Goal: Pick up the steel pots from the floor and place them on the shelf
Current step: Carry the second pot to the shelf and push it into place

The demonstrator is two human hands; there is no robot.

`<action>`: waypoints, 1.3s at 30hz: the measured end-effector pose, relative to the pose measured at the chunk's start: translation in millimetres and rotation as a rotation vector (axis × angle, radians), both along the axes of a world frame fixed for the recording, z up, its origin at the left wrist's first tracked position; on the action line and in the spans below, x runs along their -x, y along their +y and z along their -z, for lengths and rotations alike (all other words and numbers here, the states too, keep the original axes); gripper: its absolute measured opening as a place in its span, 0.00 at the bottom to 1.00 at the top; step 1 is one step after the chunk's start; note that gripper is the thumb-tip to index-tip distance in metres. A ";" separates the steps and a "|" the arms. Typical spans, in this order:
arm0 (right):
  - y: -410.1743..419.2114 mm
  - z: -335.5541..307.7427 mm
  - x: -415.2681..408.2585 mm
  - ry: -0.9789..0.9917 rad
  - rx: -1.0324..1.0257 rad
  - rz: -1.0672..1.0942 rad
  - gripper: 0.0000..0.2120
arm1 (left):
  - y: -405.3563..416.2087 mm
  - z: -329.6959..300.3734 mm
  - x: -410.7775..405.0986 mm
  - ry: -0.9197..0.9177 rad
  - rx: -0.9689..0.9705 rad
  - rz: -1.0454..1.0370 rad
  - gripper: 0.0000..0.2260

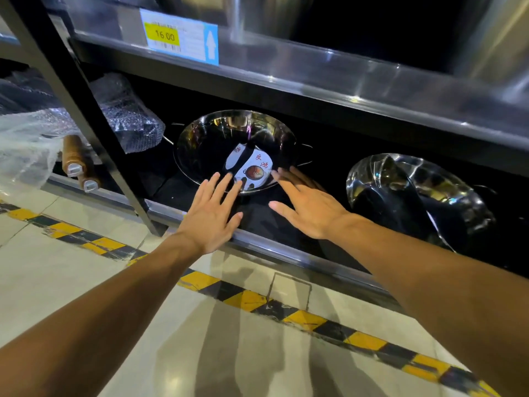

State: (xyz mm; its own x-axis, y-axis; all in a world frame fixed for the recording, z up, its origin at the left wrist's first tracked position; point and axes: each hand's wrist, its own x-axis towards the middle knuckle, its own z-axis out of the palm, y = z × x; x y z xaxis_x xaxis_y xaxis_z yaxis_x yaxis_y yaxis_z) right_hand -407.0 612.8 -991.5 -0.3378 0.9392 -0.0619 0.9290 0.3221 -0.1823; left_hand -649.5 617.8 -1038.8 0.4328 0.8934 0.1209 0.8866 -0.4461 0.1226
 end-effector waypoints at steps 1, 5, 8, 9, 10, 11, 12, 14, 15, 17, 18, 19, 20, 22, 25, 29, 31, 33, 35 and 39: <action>-9.5 -7.4 -12.4 0.001 -0.002 0.004 0.33 | -4.0 -2.7 -12.9 0.007 -0.008 0.032 0.29; -60.9 -25.9 -74.0 -0.015 0.030 0.112 0.31 | -26.9 -5.5 -77.1 -0.058 0.041 0.075 0.28; -103.2 -25.1 -122.6 -0.027 0.033 0.255 0.30 | -49.9 -6.3 -129.4 -0.031 0.031 0.159 0.29; -115.2 -22.0 -139.1 -0.031 0.025 0.297 0.30 | -57.0 -5.2 -146.5 0.012 0.002 0.191 0.29; -123.8 -18.6 -155.1 -0.043 0.018 0.335 0.30 | -61.6 -4.4 -163.1 0.074 -0.037 0.216 0.29; -131.9 -14.1 -170.6 -0.049 0.017 0.368 0.30 | -65.5 -3.9 -177.6 0.133 -0.065 0.244 0.30; -140.3 -9.2 -185.7 -0.053 0.011 0.398 0.30 | -69.6 -3.9 -190.1 0.189 -0.079 0.278 0.30; -153.2 3.1 -214.9 -0.026 -0.027 0.457 0.30 | -74.8 -1.0 -206.5 0.225 -0.126 0.351 0.30; -160.1 7.4 -228.8 -0.010 -0.025 0.478 0.30 | -78.5 -1.5 -210.6 0.223 -0.121 0.383 0.30; -174.2 10.4 -253.0 -0.020 0.012 0.504 0.31 | -87.2 -4.5 -212.7 0.211 -0.073 0.402 0.31; -180.6 10.5 -263.4 -0.002 0.035 0.532 0.32 | -92.9 -5.4 -212.9 0.183 -0.053 0.388 0.31; -186.5 10.5 -270.6 0.056 0.059 0.575 0.32 | -99.3 -6.0 -212.6 0.151 -0.028 0.376 0.31; -191.4 11.0 -275.3 0.124 0.081 0.614 0.32 | -104.8 -6.8 -212.8 0.123 0.006 0.373 0.31; -198.0 17.0 -281.0 0.159 0.094 0.609 0.31 | -110.1 -4.2 -213.1 0.094 0.054 0.369 0.31; -203.7 31.0 -285.9 0.130 0.087 0.519 0.31 | -106.0 3.4 -208.1 0.104 0.058 0.378 0.31; -211.3 32.5 -294.6 0.160 0.037 0.405 0.28 | -81.0 3.5 -199.2 0.271 -0.032 0.375 0.31; -211.6 30.2 -293.0 0.177 0.036 0.347 0.28 | -66.6 -1.9 -199.1 0.350 -0.036 0.305 0.32; -211.3 31.0 -288.3 0.165 0.000 0.302 0.28 | -59.3 -4.8 -203.0 0.339 0.023 0.225 0.36; -212.3 38.8 -284.7 0.068 -0.092 0.259 0.29 | -59.9 -2.6 -206.4 0.297 0.031 0.203 0.38; -212.8 49.7 -286.9 -0.039 -0.143 0.340 0.31 | -73.0 11.1 -207.7 0.257 -0.105 0.383 0.37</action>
State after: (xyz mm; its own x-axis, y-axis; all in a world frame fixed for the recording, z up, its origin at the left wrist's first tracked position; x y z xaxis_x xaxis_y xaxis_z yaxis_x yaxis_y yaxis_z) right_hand -120.2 400.0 -1041.2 -0.0053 0.9975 0.0712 0.9927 0.0138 -0.1199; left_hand -441.8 544.9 -1049.9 0.7564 0.6524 0.0475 0.6516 -0.7451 -0.1423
